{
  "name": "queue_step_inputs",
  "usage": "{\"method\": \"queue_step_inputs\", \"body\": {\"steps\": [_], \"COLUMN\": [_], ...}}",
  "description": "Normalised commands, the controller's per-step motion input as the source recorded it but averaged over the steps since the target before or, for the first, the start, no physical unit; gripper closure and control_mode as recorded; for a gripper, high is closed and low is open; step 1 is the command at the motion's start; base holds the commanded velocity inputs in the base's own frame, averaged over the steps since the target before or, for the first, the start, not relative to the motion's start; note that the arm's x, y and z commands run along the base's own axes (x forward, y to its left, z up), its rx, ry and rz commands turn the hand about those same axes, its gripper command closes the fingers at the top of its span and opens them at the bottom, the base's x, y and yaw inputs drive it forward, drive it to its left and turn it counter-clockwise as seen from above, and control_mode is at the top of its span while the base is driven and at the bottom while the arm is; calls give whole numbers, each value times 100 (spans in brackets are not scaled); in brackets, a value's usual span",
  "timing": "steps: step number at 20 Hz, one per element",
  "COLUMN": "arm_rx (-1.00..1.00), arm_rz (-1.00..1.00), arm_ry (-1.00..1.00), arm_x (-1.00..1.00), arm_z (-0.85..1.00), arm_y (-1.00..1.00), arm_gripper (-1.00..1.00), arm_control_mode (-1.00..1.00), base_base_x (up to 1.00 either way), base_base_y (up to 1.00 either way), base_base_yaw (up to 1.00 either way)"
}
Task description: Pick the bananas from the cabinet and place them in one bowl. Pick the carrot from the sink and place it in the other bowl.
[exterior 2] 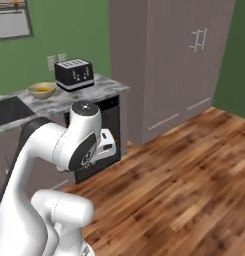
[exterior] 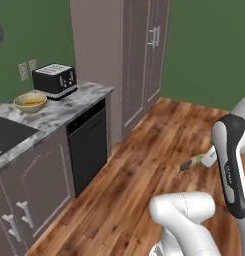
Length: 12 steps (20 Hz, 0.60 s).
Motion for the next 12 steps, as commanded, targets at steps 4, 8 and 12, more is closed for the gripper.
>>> {"method": "queue_step_inputs", "body": {"steps": [4,8,12], "arm_rx": [0,0,0], "arm_rz": [0,0,0], "arm_ry": [0,0,0], "arm_x": [0,0,0], "arm_z": [0,0,0], "arm_y": [0,0,0], "arm_gripper": [100,100,100], "arm_control_mode": [100,100,100], "base_base_x": [-2,0,0], "base_base_y": [0,0,0], "base_base_yaw": [50,50,50]}}
